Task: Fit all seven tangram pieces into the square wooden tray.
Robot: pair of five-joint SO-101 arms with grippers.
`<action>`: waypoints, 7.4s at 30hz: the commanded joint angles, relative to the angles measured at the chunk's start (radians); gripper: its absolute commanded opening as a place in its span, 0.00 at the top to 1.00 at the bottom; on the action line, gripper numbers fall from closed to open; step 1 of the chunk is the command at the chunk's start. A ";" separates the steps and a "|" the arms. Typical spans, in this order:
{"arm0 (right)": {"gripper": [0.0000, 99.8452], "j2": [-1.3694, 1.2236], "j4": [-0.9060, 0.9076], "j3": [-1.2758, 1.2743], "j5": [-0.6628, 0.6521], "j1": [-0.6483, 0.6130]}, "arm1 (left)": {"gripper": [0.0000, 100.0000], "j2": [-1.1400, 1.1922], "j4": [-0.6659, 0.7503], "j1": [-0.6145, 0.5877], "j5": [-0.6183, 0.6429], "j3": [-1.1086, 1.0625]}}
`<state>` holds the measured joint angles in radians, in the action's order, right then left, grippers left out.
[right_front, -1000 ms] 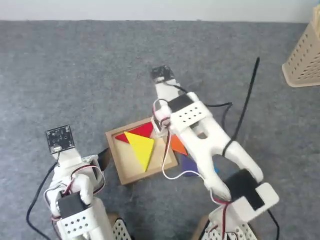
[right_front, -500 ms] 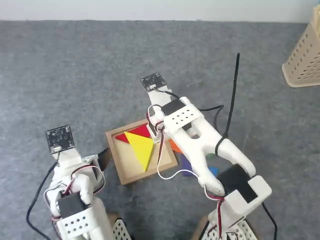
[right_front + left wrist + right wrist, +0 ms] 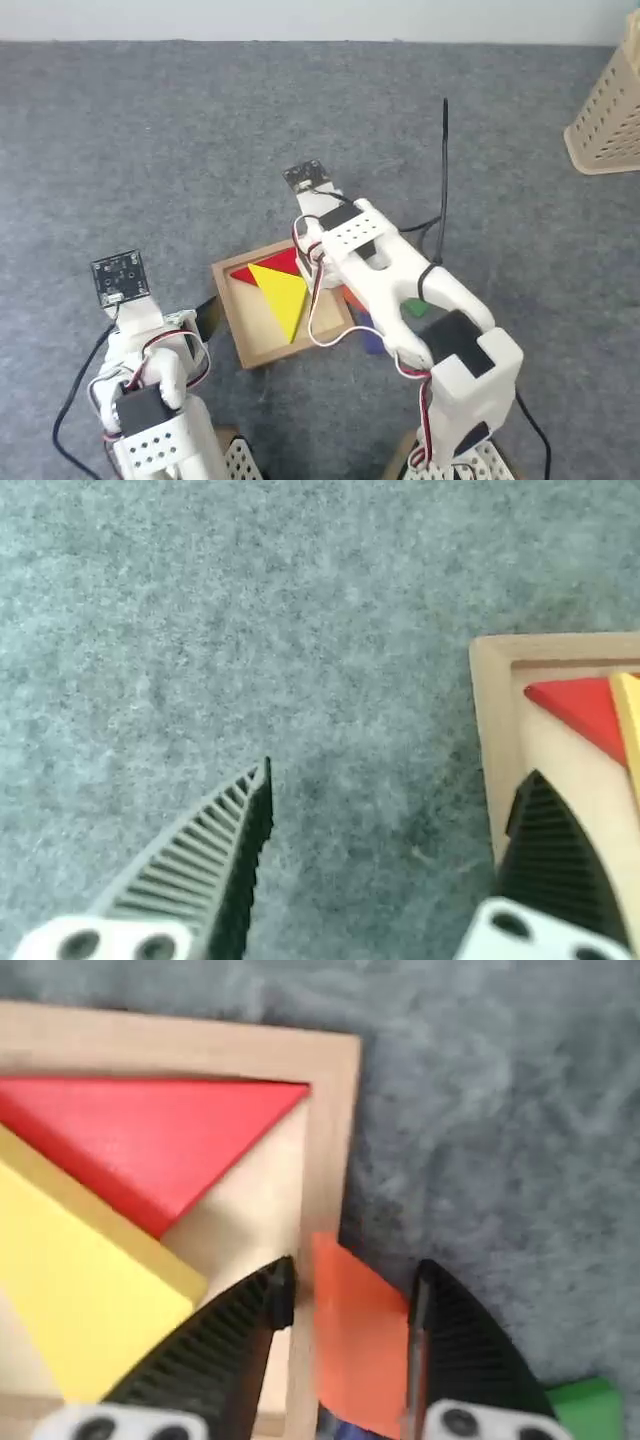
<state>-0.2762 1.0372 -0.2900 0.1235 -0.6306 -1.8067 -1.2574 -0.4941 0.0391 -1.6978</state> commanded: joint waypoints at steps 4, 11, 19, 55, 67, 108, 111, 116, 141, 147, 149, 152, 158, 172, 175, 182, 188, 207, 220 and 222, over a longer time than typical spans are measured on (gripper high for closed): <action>0.81 0.001 -0.005 0.048 -0.015 0.163 | 0.65 -0.014 -0.006 -0.005 -0.002 0.013; 0.81 0.005 -0.005 0.048 -0.017 0.325 | 0.65 -0.014 -0.006 -0.005 -0.002 0.013; 0.81 0.088 0.033 0.043 -0.009 0.315 | 0.65 -0.014 -0.006 -0.005 -0.002 0.013; 0.81 0.153 0.081 0.012 -0.078 0.280 | 0.65 -0.014 -0.006 -0.005 -0.002 0.013; 0.80 0.272 0.196 0.060 -0.071 0.142 | 0.65 -0.014 -0.006 -0.005 -0.002 0.013; 0.81 0.374 0.130 0.003 -0.037 0.007 | 0.65 -0.014 -0.006 -0.005 -0.002 0.013; 0.83 0.432 0.108 -0.015 -0.043 0.021 | 0.65 -0.014 -0.006 -0.005 -0.002 0.013; 1.00 0.409 -0.231 -0.160 -0.089 -0.016 | 0.65 -0.014 -0.006 -0.005 -0.002 0.013; 0.99 0.375 -0.527 -0.425 -0.123 -0.067 | 0.65 -0.014 -0.006 -0.005 -0.002 0.013; 0.99 0.450 -0.524 -0.466 -0.124 -0.064 | 0.65 -0.014 -0.006 -0.005 -0.002 0.013; 0.99 0.492 -0.473 -0.466 -0.124 -0.019 | 0.65 -0.014 -0.006 -0.005 -0.002 0.013; 0.99 0.607 -0.355 -0.463 -0.124 0.087 | 0.65 -0.014 -0.006 -0.005 -0.002 0.013; 0.99 0.705 -0.071 -0.385 -0.213 0.272 | 0.65 -0.014 -0.006 -0.005 -0.002 0.013; 0.84 0.509 0.007 -0.356 -0.161 0.288 | 0.65 -0.014 -0.006 -0.005 -0.002 0.013; 0.84 0.507 0.002 -0.354 -0.155 0.260 | 0.65 -0.014 -0.006 -0.005 -0.002 0.013; 0.84 0.496 -0.038 -0.288 -0.152 0.245 | 0.65 -0.014 -0.006 -0.005 -0.002 0.013; 0.84 0.461 -0.005 -0.278 -0.153 0.194 | 0.65 -0.014 -0.006 -0.005 -0.002 0.013; 0.76 0.248 -0.120 -0.264 -0.152 0.262 | 0.65 -0.014 -0.006 -0.005 -0.002 0.013; 0.91 0.213 -0.139 -0.261 -0.153 0.328 | 0.65 -0.014 -0.006 -0.005 -0.002 0.013; 0.94 0.222 -0.139 -0.261 -0.152 0.335 | 0.65 -0.014 -0.006 -0.005 -0.002 0.013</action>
<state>-0.0706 0.9160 -0.5938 -0.0407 -0.3115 -1.8067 -1.2574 -0.4941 0.0391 -1.6978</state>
